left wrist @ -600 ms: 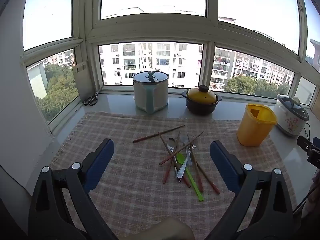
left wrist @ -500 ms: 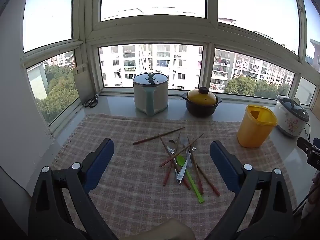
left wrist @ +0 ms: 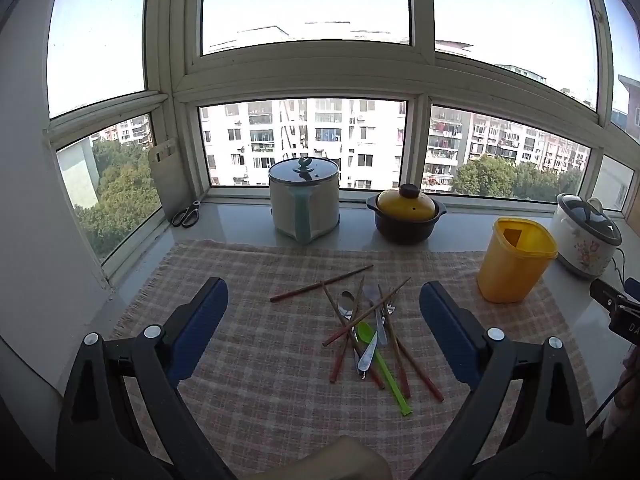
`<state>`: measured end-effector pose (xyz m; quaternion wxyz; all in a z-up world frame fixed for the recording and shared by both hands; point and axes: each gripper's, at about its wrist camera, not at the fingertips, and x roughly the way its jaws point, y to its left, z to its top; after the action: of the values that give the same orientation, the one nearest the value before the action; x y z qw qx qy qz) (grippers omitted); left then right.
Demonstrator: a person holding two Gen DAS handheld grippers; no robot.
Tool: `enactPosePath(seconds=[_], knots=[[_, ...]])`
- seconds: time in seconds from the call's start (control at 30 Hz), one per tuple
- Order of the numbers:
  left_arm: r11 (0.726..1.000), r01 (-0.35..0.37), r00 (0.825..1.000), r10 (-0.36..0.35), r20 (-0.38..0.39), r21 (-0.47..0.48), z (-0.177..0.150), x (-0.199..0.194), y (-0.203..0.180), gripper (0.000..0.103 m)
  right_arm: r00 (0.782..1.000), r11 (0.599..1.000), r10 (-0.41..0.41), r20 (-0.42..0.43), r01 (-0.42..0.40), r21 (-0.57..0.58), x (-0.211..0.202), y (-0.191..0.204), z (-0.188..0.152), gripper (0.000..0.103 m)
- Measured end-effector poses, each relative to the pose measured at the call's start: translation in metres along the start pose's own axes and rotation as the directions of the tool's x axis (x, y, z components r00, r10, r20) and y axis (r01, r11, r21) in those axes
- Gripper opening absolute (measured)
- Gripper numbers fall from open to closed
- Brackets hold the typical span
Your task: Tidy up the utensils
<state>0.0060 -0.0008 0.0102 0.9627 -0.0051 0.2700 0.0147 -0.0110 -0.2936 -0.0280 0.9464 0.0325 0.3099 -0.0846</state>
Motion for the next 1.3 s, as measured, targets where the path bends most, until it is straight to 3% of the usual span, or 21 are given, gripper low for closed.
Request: enactPosePath(seconds=[1.3], knots=[[1.000, 0.001, 1.000, -0.001, 0.007, -0.004, 0.0066, -0.0005, 0.0006, 0.099, 1.000, 1.000, -0.007, -0.008, 0.007, -0.001, 0.0018, 0.0029, 0.0016, 0.103]])
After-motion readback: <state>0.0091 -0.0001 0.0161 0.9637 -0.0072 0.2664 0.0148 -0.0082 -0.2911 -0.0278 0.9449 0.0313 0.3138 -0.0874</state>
